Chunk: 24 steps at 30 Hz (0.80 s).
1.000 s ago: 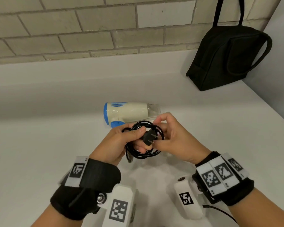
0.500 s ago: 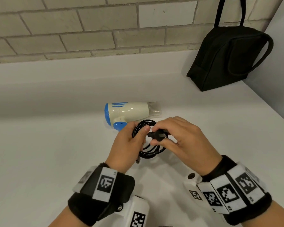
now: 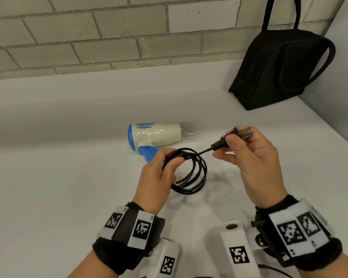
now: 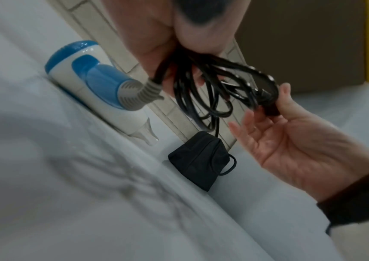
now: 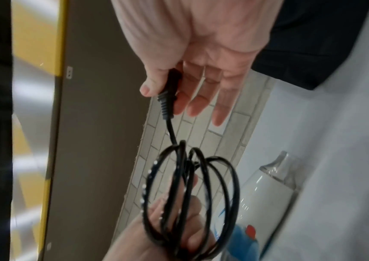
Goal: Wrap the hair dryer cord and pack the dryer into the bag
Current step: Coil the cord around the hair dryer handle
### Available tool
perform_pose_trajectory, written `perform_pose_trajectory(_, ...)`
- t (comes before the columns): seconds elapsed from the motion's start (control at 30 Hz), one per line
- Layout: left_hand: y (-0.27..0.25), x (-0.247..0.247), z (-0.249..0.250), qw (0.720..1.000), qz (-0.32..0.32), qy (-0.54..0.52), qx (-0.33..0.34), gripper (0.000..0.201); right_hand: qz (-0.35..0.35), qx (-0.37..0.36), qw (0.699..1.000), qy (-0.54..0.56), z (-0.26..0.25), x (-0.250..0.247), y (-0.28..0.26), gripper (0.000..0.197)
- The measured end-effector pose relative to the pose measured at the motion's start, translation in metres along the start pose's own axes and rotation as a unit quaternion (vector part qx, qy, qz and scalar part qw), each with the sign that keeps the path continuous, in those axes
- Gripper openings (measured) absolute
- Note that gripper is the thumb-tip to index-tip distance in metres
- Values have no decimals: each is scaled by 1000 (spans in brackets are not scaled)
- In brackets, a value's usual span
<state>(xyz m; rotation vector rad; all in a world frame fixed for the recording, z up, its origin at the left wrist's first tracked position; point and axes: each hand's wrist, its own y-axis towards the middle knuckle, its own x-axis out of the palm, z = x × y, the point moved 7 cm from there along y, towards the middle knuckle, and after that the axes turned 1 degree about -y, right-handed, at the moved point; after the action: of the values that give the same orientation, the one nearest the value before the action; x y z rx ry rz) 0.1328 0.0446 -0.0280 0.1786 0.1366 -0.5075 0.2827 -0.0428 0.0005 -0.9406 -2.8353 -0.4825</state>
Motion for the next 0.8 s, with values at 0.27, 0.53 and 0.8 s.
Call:
perform_pose_trajectory(0.27,-3,13,-4,998,-64,-6,-7,23,-34,43,998,-9,-1,12,10,22)
perform_pose_trajectory(0.53,-7,21,2,989,-110,81,60,36,-52,176,979,-86,26,23,36,20)
perform_pose_trajectory(0.8,-7,18,12,984,-92,102,111,39,-170,261,932,-183,59,43,28,18)
